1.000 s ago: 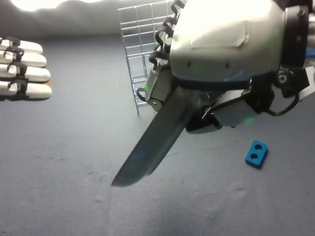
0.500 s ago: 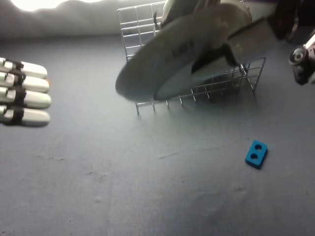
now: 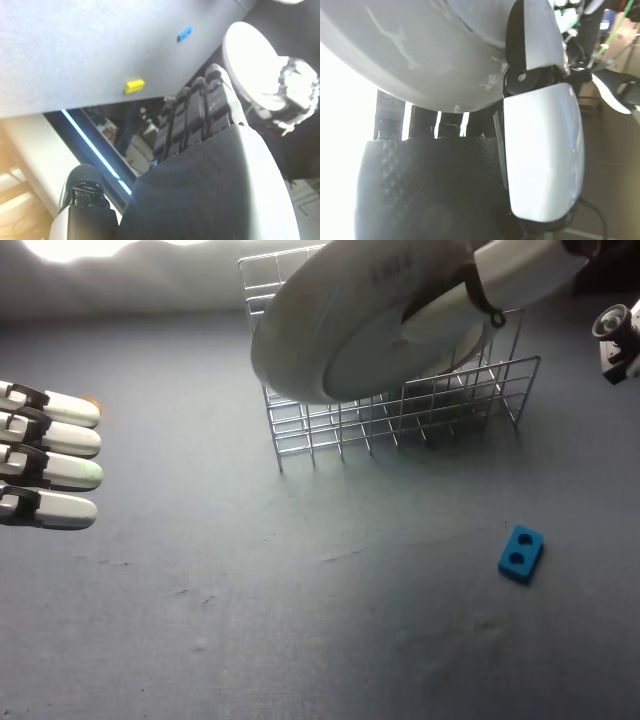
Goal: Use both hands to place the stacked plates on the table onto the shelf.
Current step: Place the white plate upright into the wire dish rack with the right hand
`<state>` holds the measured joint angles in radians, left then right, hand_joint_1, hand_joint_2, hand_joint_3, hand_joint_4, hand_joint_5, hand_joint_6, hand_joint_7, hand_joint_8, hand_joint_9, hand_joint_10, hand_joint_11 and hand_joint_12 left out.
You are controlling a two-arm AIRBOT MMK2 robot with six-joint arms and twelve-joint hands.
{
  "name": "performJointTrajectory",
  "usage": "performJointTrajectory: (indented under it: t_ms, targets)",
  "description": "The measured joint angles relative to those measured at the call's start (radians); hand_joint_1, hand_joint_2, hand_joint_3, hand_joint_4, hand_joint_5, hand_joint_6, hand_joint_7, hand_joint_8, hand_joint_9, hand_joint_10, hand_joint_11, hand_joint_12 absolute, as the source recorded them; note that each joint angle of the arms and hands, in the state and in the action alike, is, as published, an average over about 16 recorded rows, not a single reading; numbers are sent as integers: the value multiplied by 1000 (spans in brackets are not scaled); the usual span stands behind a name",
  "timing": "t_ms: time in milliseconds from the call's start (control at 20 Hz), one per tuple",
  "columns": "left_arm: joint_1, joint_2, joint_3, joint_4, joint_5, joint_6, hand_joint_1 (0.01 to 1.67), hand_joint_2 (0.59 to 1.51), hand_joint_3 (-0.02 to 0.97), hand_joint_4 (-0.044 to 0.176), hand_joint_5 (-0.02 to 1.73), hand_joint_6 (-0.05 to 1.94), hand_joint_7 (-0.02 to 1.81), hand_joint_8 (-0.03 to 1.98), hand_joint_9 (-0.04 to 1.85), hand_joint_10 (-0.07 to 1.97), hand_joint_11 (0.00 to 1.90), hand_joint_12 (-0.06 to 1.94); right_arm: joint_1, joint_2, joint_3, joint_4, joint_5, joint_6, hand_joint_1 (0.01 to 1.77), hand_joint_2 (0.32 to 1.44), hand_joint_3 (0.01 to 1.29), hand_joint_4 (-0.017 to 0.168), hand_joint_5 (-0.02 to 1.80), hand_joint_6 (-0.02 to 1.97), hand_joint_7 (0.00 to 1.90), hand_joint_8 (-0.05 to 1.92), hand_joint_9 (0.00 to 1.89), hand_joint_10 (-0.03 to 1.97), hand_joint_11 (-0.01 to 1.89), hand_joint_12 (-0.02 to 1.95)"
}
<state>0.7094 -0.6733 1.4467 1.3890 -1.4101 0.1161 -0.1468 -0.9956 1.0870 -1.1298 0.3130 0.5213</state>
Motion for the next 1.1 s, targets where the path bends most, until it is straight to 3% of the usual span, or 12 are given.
performJointTrajectory:
  t_ms: [350,1100]
  targets:
    - [-5,-1,12,4,-29,-1,22,1108,11,7,22,6,17,-5,18,-52,13,-11,-19,-61,83,33,-33,8,1248,934,13,1,1080,742,1254,517,1387,22,994,863]
    - [-20,-2,42,7,-56,-7,22,1108,13,7,22,7,17,-5,17,-52,12,-11,-84,-163,202,214,-65,-174,1248,935,14,7,1079,736,1246,525,1375,23,992,865]
